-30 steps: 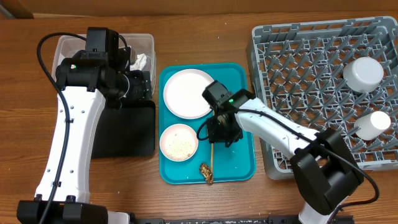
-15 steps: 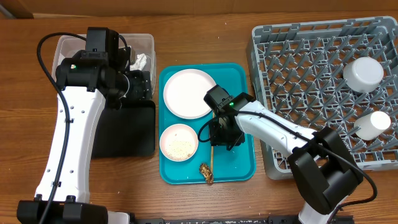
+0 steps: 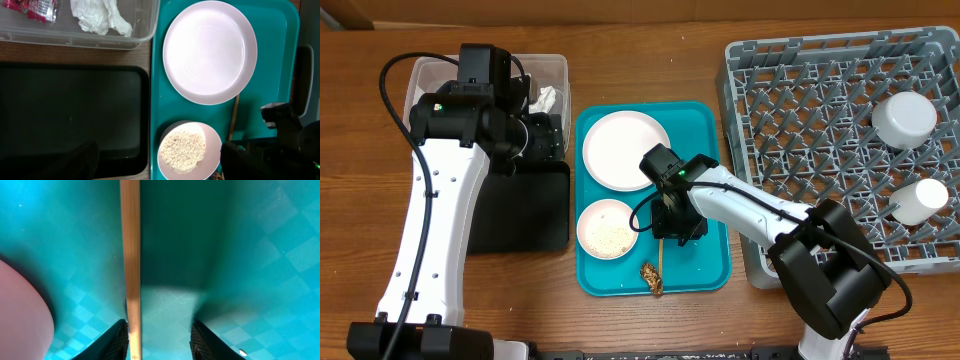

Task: Sort waste into correct bins and load items into the dishwasher
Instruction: 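Carry the second chopstick right and release it into the rack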

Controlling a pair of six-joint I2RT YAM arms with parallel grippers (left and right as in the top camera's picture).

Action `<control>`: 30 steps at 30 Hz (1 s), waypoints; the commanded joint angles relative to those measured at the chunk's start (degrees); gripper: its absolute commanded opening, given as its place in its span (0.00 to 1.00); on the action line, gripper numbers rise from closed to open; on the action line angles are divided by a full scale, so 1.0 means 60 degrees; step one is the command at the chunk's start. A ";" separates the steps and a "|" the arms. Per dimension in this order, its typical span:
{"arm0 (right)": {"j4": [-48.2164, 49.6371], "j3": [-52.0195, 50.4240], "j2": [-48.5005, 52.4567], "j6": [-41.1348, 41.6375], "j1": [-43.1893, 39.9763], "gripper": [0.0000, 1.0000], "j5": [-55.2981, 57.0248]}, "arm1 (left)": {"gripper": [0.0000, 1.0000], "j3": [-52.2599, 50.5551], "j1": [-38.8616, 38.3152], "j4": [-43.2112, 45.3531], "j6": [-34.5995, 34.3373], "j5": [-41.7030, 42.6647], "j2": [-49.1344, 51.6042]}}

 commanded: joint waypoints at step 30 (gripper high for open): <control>-0.0831 -0.0058 0.0164 0.0576 -0.0229 0.07 0.0404 | 0.80 0.0106 -0.0069 -0.0066 -0.0029 -0.0044 0.0069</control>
